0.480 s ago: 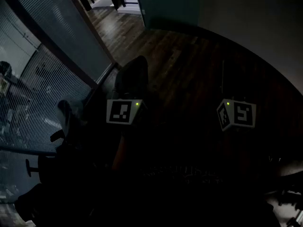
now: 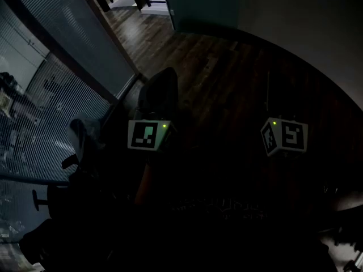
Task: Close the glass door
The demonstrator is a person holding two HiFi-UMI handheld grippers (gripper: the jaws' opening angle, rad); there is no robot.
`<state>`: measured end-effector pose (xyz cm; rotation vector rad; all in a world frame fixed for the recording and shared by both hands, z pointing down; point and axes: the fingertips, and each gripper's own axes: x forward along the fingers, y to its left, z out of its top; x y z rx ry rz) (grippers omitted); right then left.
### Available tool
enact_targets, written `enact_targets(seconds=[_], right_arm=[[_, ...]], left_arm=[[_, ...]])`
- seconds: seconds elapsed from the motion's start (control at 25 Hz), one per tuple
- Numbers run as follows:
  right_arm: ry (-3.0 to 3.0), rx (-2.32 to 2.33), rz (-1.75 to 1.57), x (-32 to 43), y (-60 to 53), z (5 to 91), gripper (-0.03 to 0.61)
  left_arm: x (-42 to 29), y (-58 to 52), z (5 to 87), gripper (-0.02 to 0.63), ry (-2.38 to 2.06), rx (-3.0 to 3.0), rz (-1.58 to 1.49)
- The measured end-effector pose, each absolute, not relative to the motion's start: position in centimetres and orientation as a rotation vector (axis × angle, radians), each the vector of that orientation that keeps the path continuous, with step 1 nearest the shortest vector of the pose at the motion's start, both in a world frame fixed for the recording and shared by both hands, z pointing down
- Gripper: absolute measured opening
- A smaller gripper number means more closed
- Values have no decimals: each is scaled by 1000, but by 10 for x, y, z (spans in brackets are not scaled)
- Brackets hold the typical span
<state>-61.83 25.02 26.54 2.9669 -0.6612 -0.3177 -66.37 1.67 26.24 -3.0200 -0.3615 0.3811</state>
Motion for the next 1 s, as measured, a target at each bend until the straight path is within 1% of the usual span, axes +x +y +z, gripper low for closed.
enact_targets(seconds=[0.6, 1.0], right_arm=[[-681, 3008, -339, -624, 275, 262, 3], [-731, 3000, -289, -612, 303, 272, 3]], left_arm=[[-663, 48, 268, 0, -396, -3031, 362], [-653, 82, 272, 0, -358, -3046, 358]])
